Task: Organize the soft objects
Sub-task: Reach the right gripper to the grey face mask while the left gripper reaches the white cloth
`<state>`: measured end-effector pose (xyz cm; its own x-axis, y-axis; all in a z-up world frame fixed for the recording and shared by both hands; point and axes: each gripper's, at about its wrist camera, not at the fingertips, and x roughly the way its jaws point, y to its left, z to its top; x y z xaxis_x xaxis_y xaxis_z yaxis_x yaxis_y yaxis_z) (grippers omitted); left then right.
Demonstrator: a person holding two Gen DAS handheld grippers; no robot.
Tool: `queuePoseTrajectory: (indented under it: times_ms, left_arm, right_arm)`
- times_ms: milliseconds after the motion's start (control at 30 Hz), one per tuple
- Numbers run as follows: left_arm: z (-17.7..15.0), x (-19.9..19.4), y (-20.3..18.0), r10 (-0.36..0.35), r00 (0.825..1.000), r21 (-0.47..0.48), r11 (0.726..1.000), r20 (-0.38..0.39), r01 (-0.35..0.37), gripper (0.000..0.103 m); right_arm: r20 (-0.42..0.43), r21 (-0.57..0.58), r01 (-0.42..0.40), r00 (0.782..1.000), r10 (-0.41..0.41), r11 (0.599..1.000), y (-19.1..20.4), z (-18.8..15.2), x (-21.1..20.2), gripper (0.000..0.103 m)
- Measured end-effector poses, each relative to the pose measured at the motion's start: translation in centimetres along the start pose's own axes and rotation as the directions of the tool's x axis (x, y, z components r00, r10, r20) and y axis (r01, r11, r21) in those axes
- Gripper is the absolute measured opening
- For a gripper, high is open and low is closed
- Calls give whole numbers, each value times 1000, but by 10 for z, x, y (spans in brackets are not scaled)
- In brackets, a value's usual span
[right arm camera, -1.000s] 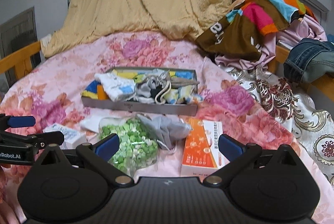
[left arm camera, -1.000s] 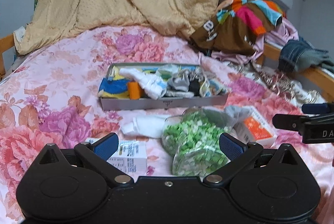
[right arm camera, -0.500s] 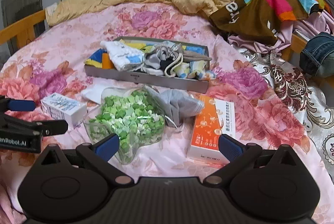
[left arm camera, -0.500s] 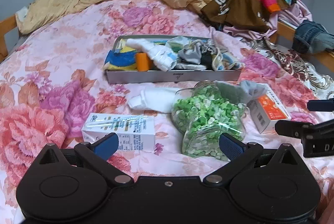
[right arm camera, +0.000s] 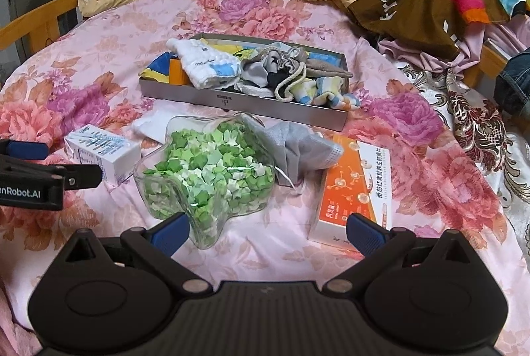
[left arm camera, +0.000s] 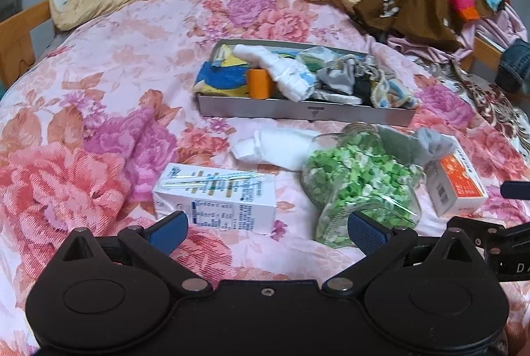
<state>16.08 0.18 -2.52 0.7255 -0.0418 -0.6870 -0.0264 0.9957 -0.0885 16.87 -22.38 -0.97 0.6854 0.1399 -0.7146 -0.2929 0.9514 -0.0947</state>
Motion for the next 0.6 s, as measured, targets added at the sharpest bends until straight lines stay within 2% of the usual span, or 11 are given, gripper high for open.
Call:
queuePoseTrajectory:
  times_ms: [200, 400, 600]
  left_arm:
    - [6, 4, 10, 23, 1000, -68, 997, -18, -24, 102]
    - [23, 7, 23, 42, 999, -133, 990, 11, -40, 102]
    - [36, 19, 25, 30, 999, -137, 990, 18, -27, 102]
  right_arm:
    - [-1, 5, -6, 1000, 6, 1000, 2, 2, 6, 103]
    - [1, -7, -12, 1000, 12, 1000, 7, 3, 13, 103]
    - [50, -33, -17, 999, 19, 999, 13, 9, 18, 103]
